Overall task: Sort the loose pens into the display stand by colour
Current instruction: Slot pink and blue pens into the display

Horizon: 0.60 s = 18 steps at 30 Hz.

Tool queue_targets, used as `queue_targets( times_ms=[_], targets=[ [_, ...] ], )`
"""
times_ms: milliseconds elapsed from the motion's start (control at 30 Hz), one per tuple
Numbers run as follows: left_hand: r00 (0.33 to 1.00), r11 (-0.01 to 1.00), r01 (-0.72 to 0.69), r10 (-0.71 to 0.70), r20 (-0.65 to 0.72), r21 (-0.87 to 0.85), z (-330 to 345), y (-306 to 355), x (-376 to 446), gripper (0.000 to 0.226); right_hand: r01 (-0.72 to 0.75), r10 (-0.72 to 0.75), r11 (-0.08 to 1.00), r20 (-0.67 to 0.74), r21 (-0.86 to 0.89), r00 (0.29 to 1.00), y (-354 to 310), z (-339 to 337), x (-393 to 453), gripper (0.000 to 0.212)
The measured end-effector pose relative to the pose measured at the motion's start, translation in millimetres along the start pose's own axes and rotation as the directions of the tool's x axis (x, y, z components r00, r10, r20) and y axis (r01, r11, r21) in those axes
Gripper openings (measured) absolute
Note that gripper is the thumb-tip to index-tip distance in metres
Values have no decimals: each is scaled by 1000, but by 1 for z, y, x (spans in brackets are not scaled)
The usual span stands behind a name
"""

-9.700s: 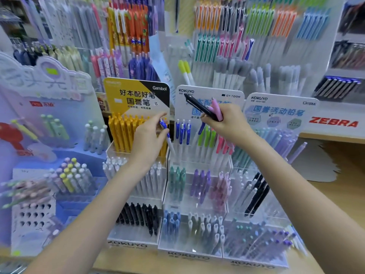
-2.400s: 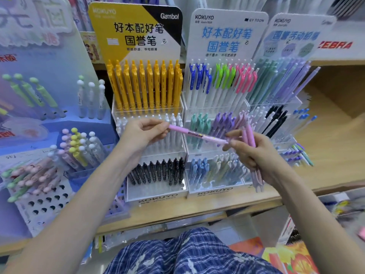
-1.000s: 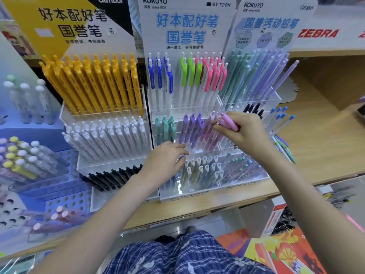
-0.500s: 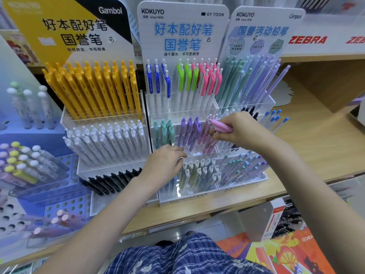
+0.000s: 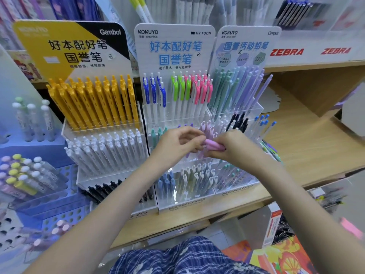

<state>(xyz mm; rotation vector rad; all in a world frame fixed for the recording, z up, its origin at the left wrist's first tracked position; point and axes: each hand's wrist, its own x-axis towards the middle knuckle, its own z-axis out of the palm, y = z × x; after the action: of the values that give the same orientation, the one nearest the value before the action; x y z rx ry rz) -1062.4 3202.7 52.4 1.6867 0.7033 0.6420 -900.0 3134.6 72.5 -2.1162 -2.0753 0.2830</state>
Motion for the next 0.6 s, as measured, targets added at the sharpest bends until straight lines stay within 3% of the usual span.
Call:
queue_targets(
  times_ms=[300,433,600],
  targets=[
    [999,999,-20,19,-30,-40,-2,6,1,13,63,-66,994,27,90,997,2,-9,-10,17],
    [998,999,-29,30,59,-20,0,9,-1,25,39,-39,990,-10,135,999,7,-8,-9,24],
    [999,999,-5,3,-44,-47,-7,15,1,16,44,-50,991,44,128,998,9,-11,-12,21]
  ],
)
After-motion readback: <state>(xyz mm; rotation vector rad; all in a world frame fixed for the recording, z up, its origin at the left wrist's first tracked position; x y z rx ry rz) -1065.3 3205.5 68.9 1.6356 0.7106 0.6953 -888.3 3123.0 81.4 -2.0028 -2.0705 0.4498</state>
